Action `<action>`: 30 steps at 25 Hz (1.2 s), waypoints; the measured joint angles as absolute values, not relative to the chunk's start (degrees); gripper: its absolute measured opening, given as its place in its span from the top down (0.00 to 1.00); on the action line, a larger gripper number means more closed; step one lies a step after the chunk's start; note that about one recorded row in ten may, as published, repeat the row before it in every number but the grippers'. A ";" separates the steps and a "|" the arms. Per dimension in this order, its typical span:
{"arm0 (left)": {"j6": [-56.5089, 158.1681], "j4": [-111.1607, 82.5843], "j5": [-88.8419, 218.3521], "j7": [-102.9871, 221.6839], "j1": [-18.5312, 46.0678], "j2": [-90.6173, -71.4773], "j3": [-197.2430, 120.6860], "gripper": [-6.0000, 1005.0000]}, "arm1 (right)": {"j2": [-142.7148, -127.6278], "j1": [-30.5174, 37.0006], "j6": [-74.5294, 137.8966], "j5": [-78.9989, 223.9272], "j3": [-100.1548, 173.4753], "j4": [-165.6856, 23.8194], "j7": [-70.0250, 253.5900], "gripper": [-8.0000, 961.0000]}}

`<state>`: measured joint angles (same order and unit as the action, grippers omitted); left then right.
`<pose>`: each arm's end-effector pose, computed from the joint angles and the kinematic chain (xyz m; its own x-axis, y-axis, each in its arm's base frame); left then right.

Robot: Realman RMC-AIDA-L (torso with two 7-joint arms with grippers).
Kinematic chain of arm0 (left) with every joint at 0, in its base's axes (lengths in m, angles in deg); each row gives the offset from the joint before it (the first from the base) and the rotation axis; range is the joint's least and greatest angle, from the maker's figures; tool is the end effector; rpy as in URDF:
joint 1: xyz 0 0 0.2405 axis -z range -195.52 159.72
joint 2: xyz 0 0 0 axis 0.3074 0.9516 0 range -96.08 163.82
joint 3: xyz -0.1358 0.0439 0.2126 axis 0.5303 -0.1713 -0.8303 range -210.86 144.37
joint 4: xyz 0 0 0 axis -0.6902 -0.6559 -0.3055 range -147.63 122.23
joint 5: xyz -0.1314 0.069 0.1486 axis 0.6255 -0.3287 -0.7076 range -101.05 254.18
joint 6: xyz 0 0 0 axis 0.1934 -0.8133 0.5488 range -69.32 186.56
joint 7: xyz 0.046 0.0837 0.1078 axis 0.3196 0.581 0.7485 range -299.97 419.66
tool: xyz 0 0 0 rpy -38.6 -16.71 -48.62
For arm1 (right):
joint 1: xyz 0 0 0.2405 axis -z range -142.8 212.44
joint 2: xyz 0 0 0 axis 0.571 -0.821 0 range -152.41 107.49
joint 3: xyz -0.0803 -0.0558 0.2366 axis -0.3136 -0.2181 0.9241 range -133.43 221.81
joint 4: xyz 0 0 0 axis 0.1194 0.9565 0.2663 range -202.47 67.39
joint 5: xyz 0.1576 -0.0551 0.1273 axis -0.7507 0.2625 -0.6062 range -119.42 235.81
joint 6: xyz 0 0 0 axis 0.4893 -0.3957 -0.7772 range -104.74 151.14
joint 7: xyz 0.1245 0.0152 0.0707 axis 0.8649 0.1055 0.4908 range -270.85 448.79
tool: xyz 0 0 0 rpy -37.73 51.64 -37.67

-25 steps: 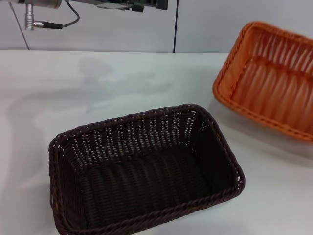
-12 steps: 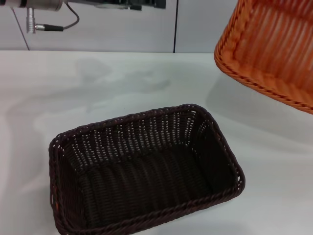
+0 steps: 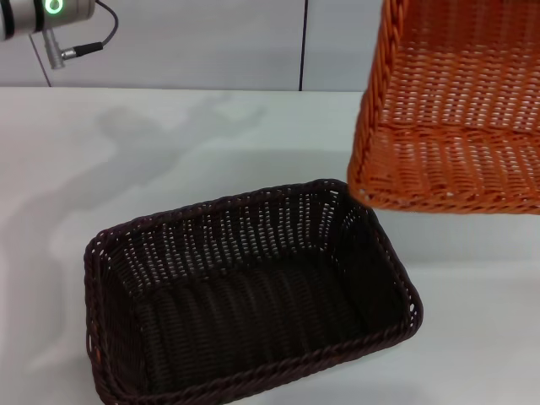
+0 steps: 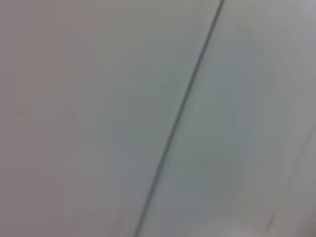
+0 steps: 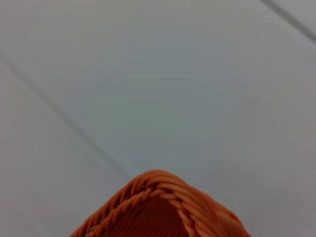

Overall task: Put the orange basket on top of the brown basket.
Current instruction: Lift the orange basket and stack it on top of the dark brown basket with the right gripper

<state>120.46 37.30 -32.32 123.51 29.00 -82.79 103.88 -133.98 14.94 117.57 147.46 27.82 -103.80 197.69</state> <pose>-0.1445 0.4691 0.0804 0.5850 0.3582 0.7277 0.7317 -0.6202 -0.2829 0.3306 0.3018 0.1568 0.0454 -0.2817 -0.9584 -0.8702 -0.4823 0.1005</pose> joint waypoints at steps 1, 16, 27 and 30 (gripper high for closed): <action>118.69 37.28 -30.16 126.31 27.99 -83.56 103.84 0.16 | -133.95 14.72 119.65 147.44 27.82 -103.84 197.42 0.72; 113.24 31.71 -18.35 134.96 25.24 -83.88 103.06 0.16 | -138.28 11.75 119.81 148.36 23.06 -100.53 193.56 0.74; 109.17 29.82 -18.61 135.81 26.97 -83.54 100.81 0.16 | -140.34 9.48 118.83 148.46 13.42 -93.47 192.57 0.76; 108.05 29.75 -18.61 136.14 27.48 -83.52 100.14 0.16 | -140.74 9.29 118.25 148.46 10.97 -92.28 192.54 0.76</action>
